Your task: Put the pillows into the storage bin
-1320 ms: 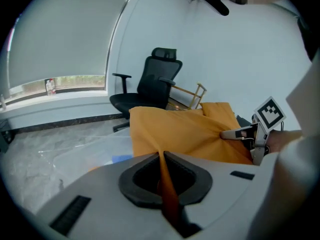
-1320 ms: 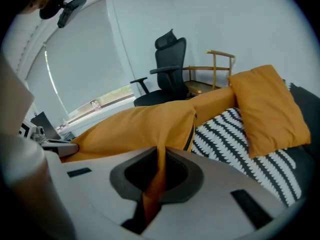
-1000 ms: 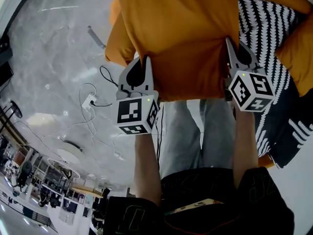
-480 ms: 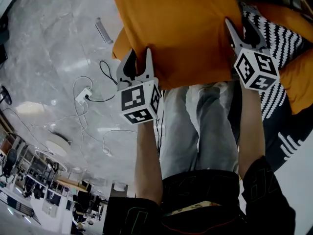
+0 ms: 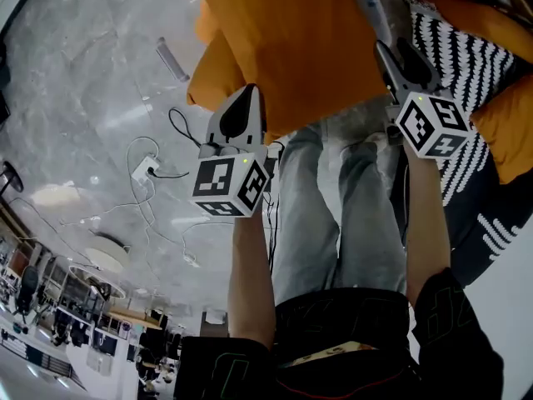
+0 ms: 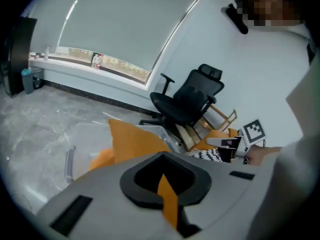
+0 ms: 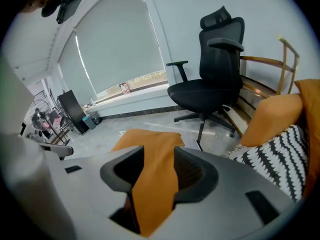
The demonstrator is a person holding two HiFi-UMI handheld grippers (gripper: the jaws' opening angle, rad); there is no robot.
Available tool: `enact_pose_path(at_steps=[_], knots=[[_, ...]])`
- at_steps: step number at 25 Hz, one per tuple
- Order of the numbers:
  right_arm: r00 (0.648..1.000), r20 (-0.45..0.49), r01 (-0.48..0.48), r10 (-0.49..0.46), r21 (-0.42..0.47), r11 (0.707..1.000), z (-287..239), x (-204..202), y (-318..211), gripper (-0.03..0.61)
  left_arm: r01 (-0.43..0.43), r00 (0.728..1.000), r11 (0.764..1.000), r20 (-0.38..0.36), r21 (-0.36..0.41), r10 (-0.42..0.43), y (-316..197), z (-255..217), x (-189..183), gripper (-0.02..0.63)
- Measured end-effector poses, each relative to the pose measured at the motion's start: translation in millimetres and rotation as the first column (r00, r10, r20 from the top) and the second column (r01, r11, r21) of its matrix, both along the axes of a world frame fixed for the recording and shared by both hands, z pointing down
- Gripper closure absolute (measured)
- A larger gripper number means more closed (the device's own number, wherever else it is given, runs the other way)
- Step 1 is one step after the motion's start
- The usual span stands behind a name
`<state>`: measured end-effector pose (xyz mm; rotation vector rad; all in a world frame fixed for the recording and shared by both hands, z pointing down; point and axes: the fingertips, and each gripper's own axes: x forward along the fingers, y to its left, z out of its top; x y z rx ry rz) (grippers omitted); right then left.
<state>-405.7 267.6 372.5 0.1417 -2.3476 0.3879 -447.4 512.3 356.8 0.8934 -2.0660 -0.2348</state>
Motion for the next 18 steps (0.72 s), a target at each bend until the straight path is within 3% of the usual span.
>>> enact_pose_path(at_steps=[6,9,14,18], knots=[[0.999,0.045,-0.006,0.008,-0.054,0.999,-30,11,15,0.559,-0.090,0.995,0.991,0.044,0.103,0.086,-31,-31,5,0.617],[0.998,0.068,-0.010,0.016,-0.093,0.996,-47,17,19,0.575,-0.098,0.993,0.989,0.073,0.109,0.090,-39,-49,4,0.617],[0.989,0.147,0.020,-0.009,-0.077,0.997,-93,13,9,0.577,-0.172,0.979,0.980,0.132,0.102,0.158,-71,-82,0,0.618],[0.980,0.195,-0.014,0.033,-0.096,0.995,-130,19,5,0.577,-0.196,0.972,0.974,0.157,0.117,0.177,-89,-115,6,0.618]])
